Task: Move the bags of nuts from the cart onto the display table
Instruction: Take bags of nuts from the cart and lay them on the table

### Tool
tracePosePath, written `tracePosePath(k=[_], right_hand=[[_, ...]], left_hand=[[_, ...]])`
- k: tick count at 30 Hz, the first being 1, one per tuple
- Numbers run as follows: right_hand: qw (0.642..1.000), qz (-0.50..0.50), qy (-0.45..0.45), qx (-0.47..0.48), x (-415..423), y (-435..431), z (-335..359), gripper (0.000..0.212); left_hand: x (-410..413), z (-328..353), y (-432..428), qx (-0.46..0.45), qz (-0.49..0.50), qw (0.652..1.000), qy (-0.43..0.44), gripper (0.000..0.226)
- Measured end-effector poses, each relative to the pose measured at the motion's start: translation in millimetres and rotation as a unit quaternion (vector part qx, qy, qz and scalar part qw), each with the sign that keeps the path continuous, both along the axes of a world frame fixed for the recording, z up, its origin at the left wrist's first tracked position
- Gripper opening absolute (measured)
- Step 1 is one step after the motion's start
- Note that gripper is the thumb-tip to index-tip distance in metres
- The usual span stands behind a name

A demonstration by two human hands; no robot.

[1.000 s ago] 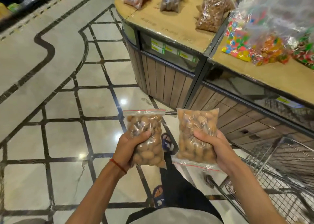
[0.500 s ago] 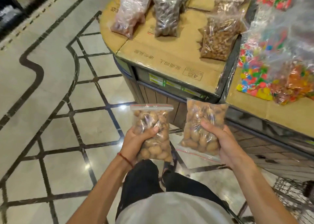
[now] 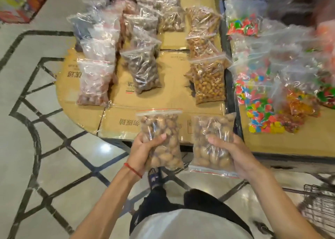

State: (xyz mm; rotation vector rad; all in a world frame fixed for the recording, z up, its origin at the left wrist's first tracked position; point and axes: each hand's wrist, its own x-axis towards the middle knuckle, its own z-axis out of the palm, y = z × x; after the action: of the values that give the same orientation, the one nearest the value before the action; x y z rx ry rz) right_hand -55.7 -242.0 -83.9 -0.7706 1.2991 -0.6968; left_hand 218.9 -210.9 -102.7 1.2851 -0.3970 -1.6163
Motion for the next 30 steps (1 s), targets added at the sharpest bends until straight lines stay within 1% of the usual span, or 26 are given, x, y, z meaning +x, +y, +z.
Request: tracePosePath(k=[2, 3, 4, 5, 7, 10, 12, 14, 16, 17, 19, 23, 26, 28, 30], right_hand=[[0.999, -0.038, -0.013, -0.012, 14.4, -11.6, 7.1, 0.059], [0.998, -0.054, -0.019, -0.018, 21.2, -17.8, 10.9, 0.052], [0.997, -0.063, -0.022, -0.025, 26.4, -23.9, 14.6, 0.047], [0.997, -0.071, -0.025, -0.028, 30.1, -29.2, 17.6, 0.045], [0.995, -0.086, -0.034, -0.031, 35.5, -42.2, 23.2, 0.045], [0.994, -0.092, -0.037, -0.035, 38.8, -67.1, 29.2, 0.047], [0.995, -0.084, -0.039, -0.038, 38.5, -85.8, 34.0, 0.047], [0.996, -0.075, -0.037, -0.044, 36.7, -105.3, 40.2, 0.049], [0.995, -0.07, -0.043, -0.051, 32.3, -125.4, 45.6, 0.044], [0.995, -0.071, -0.051, -0.052, 30.0, -135.8, 48.7, 0.041], [0.994, -0.075, -0.067, -0.052, 24.7, -157.1, 53.6, 0.039], [0.993, -0.07, -0.082, -0.05, 11.6, -196.1, 59.3, 0.043], [0.993, -0.072, -0.083, -0.053, 6.6, -225.3, 64.6, 0.053], [0.992, -0.073, -0.086, -0.059, 5.0, -241.8, 69.4, 0.052], [0.992, -0.068, -0.088, -0.062, 4.4, -255.7, 75.6, 0.051]], left_hand=[[14.8, 4.3, -26.6, 0.006, -0.019, 1.0, 0.013, 0.035], [21.0, 4.8, -40.0, 0.008, -0.019, 1.0, 0.007, 0.045], [25.2, 6.4, -52.0, 0.013, -0.014, 1.0, -0.004, 0.061], [28.4, 7.5, -63.3, 0.013, -0.01, 1.0, -0.016, 0.076], [31.8, 10.7, -85.0, 0.005, -0.011, 1.0, -0.029, 0.079], [33.9, 15.4, -112.6, -0.004, -0.026, 0.999, -0.031, 0.068], [31.4, 22.1, -128.4, -0.029, -0.031, 0.999, -0.029, 0.058], [26.3, 26.8, -144.1, -0.047, -0.037, 0.997, -0.049, 0.051], [22.7, 27.7, -161.2, -0.05, -0.037, 0.995, -0.076, 0.043], [20.5, 28.7, -170.0, -0.053, -0.036, 0.994, -0.092, 0.041], [16.0, 28.8, -188.5, -0.06, -0.037, 0.99, -0.122, 0.046], [2.6, 34.0, -226.2, -0.064, -0.015, 0.983, -0.17, 0.046], [-3.2, 43.3, -258.7, -0.062, -0.004, 0.979, -0.193, 0.047], [-4.0, 49.3, -280.6, -0.06, -0.005, 0.978, -0.198, 0.042], [-5.6, 55.2, -302.7, -0.06, -0.012, 0.976, -0.21, 0.026]])
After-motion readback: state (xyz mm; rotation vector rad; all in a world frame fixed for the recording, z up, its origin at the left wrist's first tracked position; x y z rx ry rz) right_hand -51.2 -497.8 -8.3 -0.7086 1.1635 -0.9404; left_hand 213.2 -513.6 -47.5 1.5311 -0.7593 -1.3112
